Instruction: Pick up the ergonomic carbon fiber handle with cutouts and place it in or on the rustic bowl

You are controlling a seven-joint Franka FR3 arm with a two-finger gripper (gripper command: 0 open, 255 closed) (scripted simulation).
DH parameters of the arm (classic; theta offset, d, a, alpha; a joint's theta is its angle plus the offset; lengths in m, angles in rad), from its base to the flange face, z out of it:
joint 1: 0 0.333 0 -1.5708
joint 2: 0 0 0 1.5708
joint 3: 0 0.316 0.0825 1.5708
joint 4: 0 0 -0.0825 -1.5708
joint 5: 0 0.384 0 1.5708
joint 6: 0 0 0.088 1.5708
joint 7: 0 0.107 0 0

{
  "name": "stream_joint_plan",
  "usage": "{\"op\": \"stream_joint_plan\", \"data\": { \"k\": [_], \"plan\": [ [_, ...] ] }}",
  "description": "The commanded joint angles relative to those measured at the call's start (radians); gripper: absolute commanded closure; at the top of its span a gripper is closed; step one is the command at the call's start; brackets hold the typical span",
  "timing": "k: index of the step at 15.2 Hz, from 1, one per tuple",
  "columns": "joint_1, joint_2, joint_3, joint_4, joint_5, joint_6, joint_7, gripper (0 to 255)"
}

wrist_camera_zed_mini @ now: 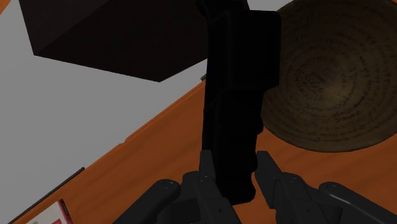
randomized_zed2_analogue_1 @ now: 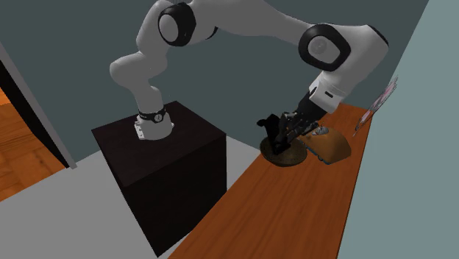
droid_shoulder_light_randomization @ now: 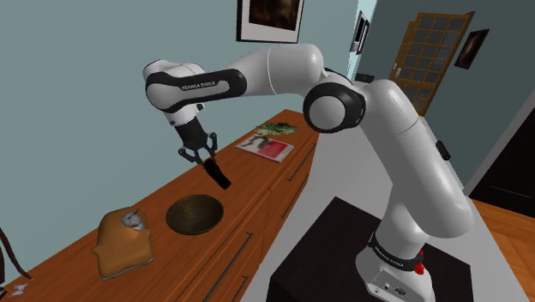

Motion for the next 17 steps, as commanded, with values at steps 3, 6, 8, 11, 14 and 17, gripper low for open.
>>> {"op": "stream_joint_plan", "data": {
  "k": [3,6,8,11,14,17],
  "plan": [
    [0.052,0.094,0.018,0.169,0.017,-0.083,0.062,255],
    [0.088,0.187,0.028,0.323,0.028,-0.146,0.102,255],
    [0.087,0.181,0.029,0.284,0.028,-0.114,0.105,255],
    [0.087,0.177,0.029,0.237,0.028,-0.071,0.108,255],
    [0.086,0.179,0.03,0.2,0.028,-0.032,0.11,255],
    [0.086,0.172,0.03,0.188,0.028,-0.026,0.11,0]
  ]
}}
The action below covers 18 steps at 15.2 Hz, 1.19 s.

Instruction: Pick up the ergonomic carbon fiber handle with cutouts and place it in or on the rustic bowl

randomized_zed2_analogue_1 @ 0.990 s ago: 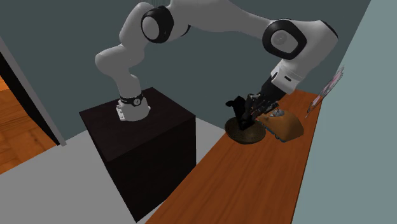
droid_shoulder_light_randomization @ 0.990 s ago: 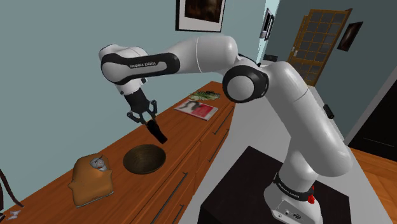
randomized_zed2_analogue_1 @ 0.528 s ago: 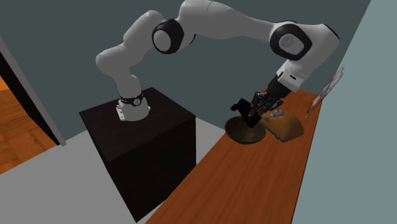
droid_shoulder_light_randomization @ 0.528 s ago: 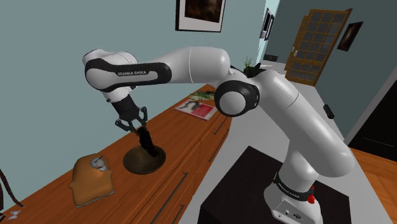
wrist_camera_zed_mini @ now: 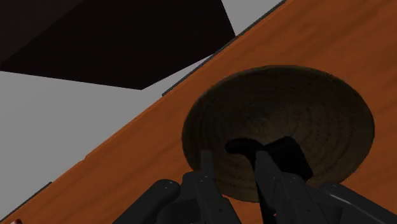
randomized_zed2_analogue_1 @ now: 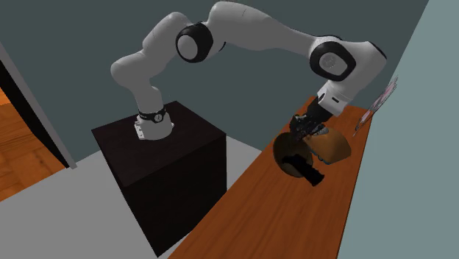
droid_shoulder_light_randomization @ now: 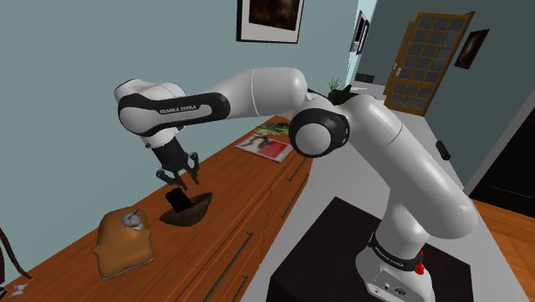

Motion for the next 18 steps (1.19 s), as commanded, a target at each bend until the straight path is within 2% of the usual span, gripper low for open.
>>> {"op": "stream_joint_plan", "data": {
  "k": [1,2,3,4,5,7,14,18],
  "plan": [
    [-0.021,-0.232,0.005,-0.426,0.013,0.36,0.029,0],
    [-0.041,-0.368,0.009,-0.701,0.024,0.663,0.048,0],
    [-0.057,-0.456,0.009,-0.913,0.04,0.953,0.06,0],
    [-0.043,-0.32,0.006,-0.625,0.026,0.449,0.04,0],
    [-0.041,-0.32,0.005,-0.625,0.027,0.449,0.04,0],
    [-0.036,-0.257,0.001,-0.551,0.023,0.472,0.044,0],
    [-0.025,-0.014,-0.006,-0.226,0.011,0.497,0.056,0],
    [-0.027,-0.003,-0.006,-0.261,0.01,0.543,0.057,0]
  ]
}}
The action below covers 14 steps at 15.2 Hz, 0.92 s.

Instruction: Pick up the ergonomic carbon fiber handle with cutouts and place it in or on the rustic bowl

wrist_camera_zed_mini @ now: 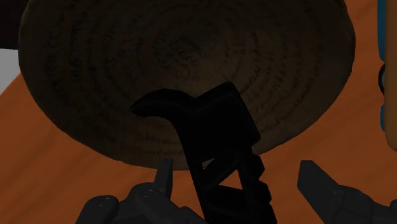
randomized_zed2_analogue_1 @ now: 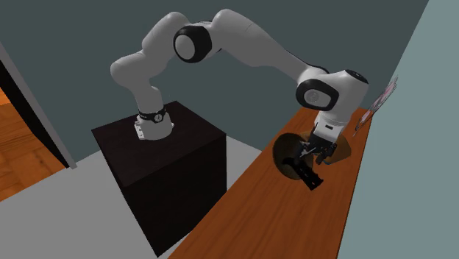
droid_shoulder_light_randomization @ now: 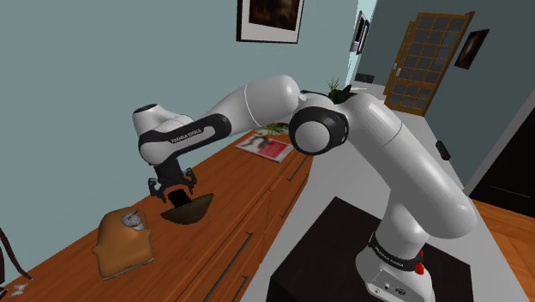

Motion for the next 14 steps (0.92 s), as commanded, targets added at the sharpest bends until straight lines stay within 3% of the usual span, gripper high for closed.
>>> {"op": "stream_joint_plan", "data": {
  "k": [1,11,12,14],
  "plan": [
    [-0.002,0.004,-0.001,-0.018,-0.001,0.023,0.0,0],
    [-0.003,0.014,-0.001,-0.036,-0.001,0.051,0.0,0],
    [-0.003,0.014,-0.001,-0.036,-0.001,0.051,0.0,255],
    [-0.003,0.014,-0.001,-0.036,-0.001,0.051,0.0,255]
  ]
}}
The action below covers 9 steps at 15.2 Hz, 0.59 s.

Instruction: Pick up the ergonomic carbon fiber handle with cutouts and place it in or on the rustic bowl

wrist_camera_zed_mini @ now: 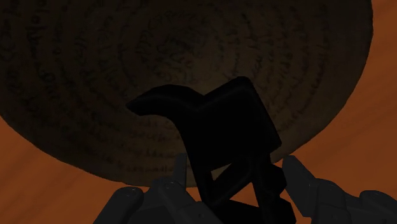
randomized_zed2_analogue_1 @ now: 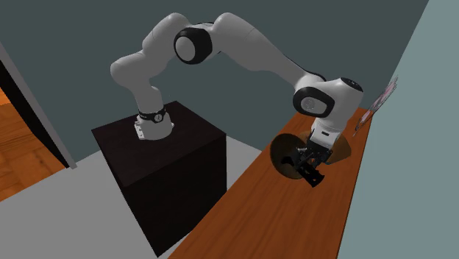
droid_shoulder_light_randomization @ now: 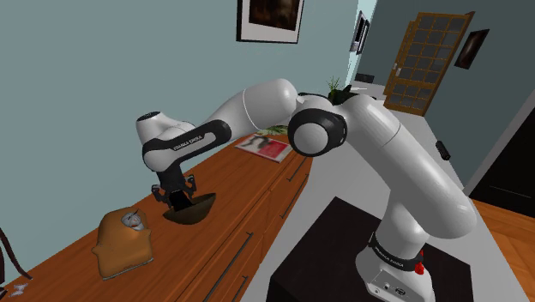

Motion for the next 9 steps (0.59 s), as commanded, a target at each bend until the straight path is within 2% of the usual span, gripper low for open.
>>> {"op": "stream_joint_plan", "data": {
  "k": [1,9],
  "plan": [
    [0.0,0.0,0.0,0.0,0.0,0.0,0.0,255],
    [0.0,-0.016,0.0,-0.001,0.0,-0.015,-0.001,255]
  ]
}}
